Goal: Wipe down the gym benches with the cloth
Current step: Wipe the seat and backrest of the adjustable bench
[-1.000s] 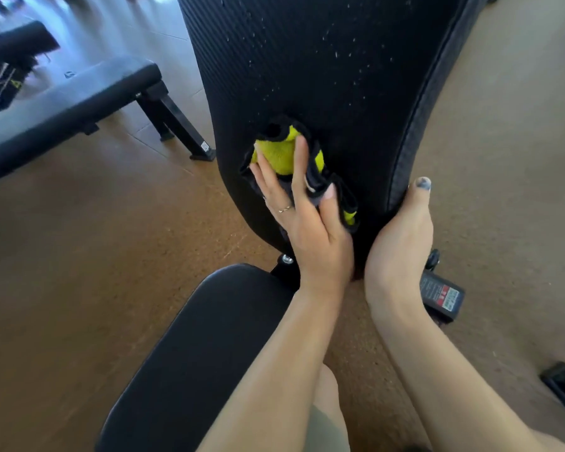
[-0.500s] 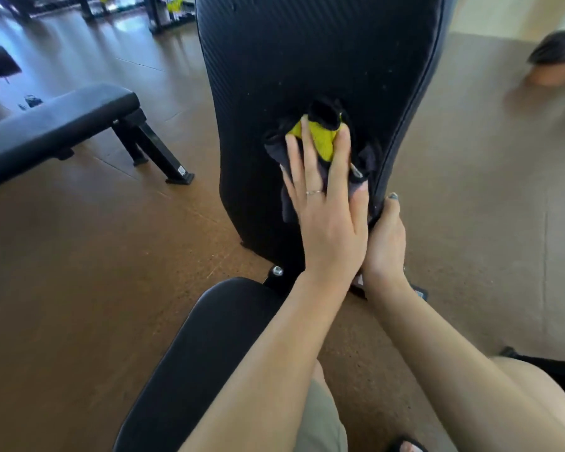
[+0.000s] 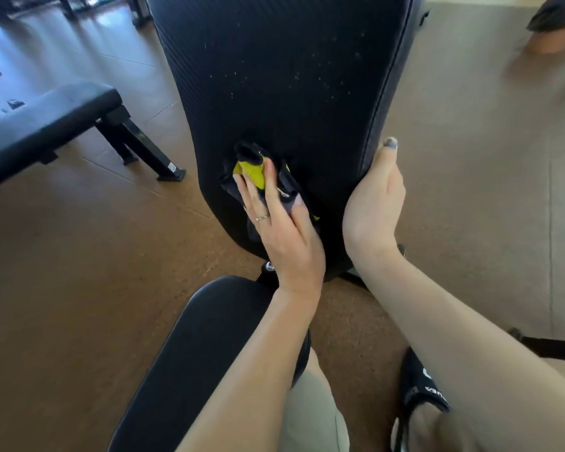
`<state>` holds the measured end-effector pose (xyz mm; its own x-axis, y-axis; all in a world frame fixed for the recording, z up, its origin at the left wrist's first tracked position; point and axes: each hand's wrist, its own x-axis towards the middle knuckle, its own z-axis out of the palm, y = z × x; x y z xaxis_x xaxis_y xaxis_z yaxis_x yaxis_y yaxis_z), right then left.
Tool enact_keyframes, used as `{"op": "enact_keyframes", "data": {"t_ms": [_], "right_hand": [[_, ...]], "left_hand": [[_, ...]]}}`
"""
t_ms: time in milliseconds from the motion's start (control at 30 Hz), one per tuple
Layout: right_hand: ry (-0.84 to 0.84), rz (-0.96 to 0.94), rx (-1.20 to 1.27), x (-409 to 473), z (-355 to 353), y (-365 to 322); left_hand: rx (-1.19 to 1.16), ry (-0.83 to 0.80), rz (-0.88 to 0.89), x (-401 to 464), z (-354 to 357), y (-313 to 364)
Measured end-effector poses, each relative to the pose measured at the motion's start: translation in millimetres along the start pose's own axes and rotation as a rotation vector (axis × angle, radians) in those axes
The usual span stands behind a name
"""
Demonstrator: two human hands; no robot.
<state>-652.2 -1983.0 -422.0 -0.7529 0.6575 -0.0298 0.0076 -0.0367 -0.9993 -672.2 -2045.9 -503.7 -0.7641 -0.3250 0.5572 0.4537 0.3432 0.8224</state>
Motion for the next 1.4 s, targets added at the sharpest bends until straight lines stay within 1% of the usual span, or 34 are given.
{"op": "enact_keyframes", "data": {"t_ms": [33,133,200,233,267,300,400,433,500,533,567,667,733,800,867,933,1033,1067,1100,1133,1233,1267,1300,1333,1367,1400], "right_hand": [[0.01,-0.024,0.002,2,1,2],[-0.019,-0.096,-0.003,7,-3,4],[-0.057,-0.102,0.03,9,-5,3],[-0.071,-0.092,0.052,9,-4,2],[-0.078,-0.076,0.074,9,-4,2],[-0.081,-0.051,0.092,9,-3,2],[-0.078,0.021,0.123,6,0,-2],[-0.079,0.031,0.137,5,1,-3],[-0.085,0.036,0.146,3,1,-3],[-0.081,0.031,0.147,3,1,-3],[-0.074,0.019,0.152,3,0,-3],[-0.091,0.007,0.123,8,-3,-4],[-0.126,0.074,0.121,14,-4,-8],[-0.199,0.181,0.152,21,-6,-10],[-0.248,0.242,0.13,22,-9,-13],[-0.254,0.255,0.106,19,-11,-16],[-0.247,0.233,0.109,15,-14,-23],[-0.243,0.217,0.129,16,-15,-27],[-0.238,0.195,0.146,18,-16,-31],[-0.237,0.168,0.157,18,-16,-34],[-0.22,0.079,0.129,14,-13,-36],[-0.21,0.061,0.116,12,-12,-35],[-0.204,0.055,0.102,11,-13,-34],[-0.201,0.059,0.094,11,-13,-35],[-0.199,0.065,0.091,12,-14,-35],[-0.199,0.075,0.093,13,-15,-35]], "left_hand": [[-0.008,-0.001,0.051,4,3,12],[0.017,-0.052,0.294,21,9,41],[0.052,-0.079,0.407,34,5,35],[0.074,-0.084,0.419,36,2,24],[0.079,-0.093,0.383,34,-2,12],[0.067,-0.096,0.303,29,-6,-2],[-0.024,-0.023,-0.009,12,-11,-25],[-0.035,-0.001,-0.075,9,-10,-25],[-0.015,0.012,-0.142,4,-6,-17],[-0.007,0.003,-0.129,2,-4,-9],[0.003,-0.012,-0.072,-2,-1,1],[0.052,-0.088,0.213,-3,8,20],[0.079,-0.084,0.314,4,9,10],[0.072,-0.075,0.29,3,6,-9],[0.04,-0.049,0.165,-5,0,-27],[0.0,-0.019,0.023,-9,-4,-32],[-0.015,0.032,-0.187,-7,-5,-22],[-0.017,0.038,-0.207,-6,-7,-14],[-0.014,0.038,-0.164,-2,-7,-3],[-0.015,0.024,-0.068,4,-7,11],[0.021,-0.019,0.325,47,2,52],[0.043,-0.008,0.39,63,5,62],[0.055,0.008,0.404,74,5,63],[0.059,0.014,0.372,79,4,55],[0.056,0.023,0.294,78,0,42],[0.055,0.036,0.16,75,-7,24]]}}
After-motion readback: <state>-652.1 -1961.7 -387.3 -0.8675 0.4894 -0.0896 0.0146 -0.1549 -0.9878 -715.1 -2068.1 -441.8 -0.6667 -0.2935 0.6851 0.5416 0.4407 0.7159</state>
